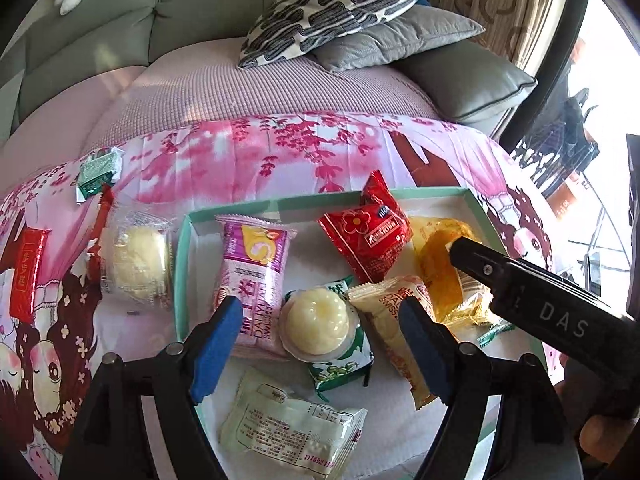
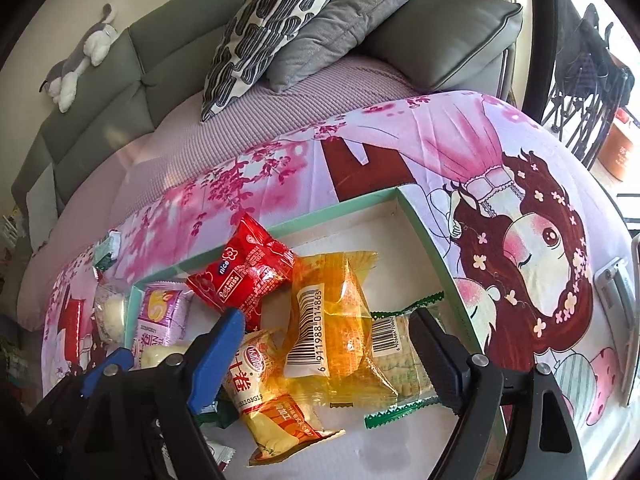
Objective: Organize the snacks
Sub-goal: 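Lower the cream cake cup with left tool while right tool lowers the orange cake pack, open both, then move both tools back toward the remaining snacks beside the tray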
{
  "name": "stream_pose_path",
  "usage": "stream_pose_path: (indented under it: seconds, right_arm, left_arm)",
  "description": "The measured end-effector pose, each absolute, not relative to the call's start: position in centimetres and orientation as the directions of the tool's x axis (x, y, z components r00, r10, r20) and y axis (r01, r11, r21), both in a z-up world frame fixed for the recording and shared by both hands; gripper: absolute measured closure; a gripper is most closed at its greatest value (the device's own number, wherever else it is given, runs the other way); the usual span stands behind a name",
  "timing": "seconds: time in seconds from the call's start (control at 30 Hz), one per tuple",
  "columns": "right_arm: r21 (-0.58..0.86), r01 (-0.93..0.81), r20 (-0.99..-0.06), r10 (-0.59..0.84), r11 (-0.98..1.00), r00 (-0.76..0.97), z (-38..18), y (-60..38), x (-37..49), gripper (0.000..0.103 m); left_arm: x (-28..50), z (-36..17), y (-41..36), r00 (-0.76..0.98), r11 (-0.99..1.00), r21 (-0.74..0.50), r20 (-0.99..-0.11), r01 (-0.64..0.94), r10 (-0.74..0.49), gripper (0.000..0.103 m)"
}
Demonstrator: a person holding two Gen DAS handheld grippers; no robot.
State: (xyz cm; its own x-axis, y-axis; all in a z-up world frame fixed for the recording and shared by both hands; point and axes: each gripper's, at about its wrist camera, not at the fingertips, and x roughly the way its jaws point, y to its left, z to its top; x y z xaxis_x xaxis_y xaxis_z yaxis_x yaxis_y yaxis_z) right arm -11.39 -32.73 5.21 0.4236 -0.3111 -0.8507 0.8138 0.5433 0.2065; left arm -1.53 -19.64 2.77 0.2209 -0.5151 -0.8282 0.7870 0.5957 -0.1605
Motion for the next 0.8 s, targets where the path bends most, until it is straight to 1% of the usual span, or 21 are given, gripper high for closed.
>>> stream_pose_path:
  seconds: [0.23, 0.4, 0.43, 0.47, 0.53, 0.57, 0.63, 0.8]
  right_arm:
    - [0.21, 0.82, -0.848, -0.318, 0.532, 0.424, 5.6, -32.9, -11.8, 0.016]
    - [0.206, 0.82, -0.852, -0.313, 0.535, 0.419, 5.4, -32.9, -11.7, 0.016]
    - [0.206, 0.817, -0.852, -0.312, 0.538, 0.42, 5.4, -32.8, -11.7, 0.016]
    - [0.204, 0.815, -0.851, -0.314, 0.542, 0.422, 5.4, -32.7, -11.6, 0.016]
    - [0.195, 0.812, -0.85, -0.319, 0.55, 0.42, 5.4, -32.5, -11.4, 0.014]
    - [0.193, 0.81, -0.848, -0.321, 0.554, 0.421, 5.4, -32.5, -11.4, 0.01]
    - [0.192, 0.809, -0.846, -0.325, 0.556, 0.424, 5.5, -32.4, -11.3, 0.0]
    - [0.17, 0.813, -0.839, -0.351, 0.557, 0.415, 5.6, -32.2, -11.4, 0.0]
  left_arm:
    - [0.3, 3.8, -17.7, 0.255, 0.654, -0.184, -0.817, 0.734, -0.517, 0.022]
    - [2.5, 4.1, -15.5, 0.329, 0.747, -0.19, -0.809, 0.637, -0.486, 0.022]
    - [2.9, 4.1, -15.0, 0.35, 0.767, -0.187, -0.807, 0.613, -0.476, 0.021]
    - [3.3, 4.1, -14.6, 0.369, 0.786, -0.181, -0.806, 0.59, -0.463, 0.012]
    - [4.0, 4.0, -13.8, 0.398, 0.812, -0.174, -0.802, 0.558, -0.445, 0.005]
    - [4.3, 4.0, -13.4, 0.41, 0.822, -0.171, -0.8, 0.544, -0.438, 0.005]
    - [4.8, 3.9, -12.9, 0.426, 0.839, -0.168, -0.799, 0.517, -0.423, 0.005]
    - [5.8, 3.7, -11.9, 0.439, 0.863, -0.166, -0.806, 0.478, -0.398, 0.004]
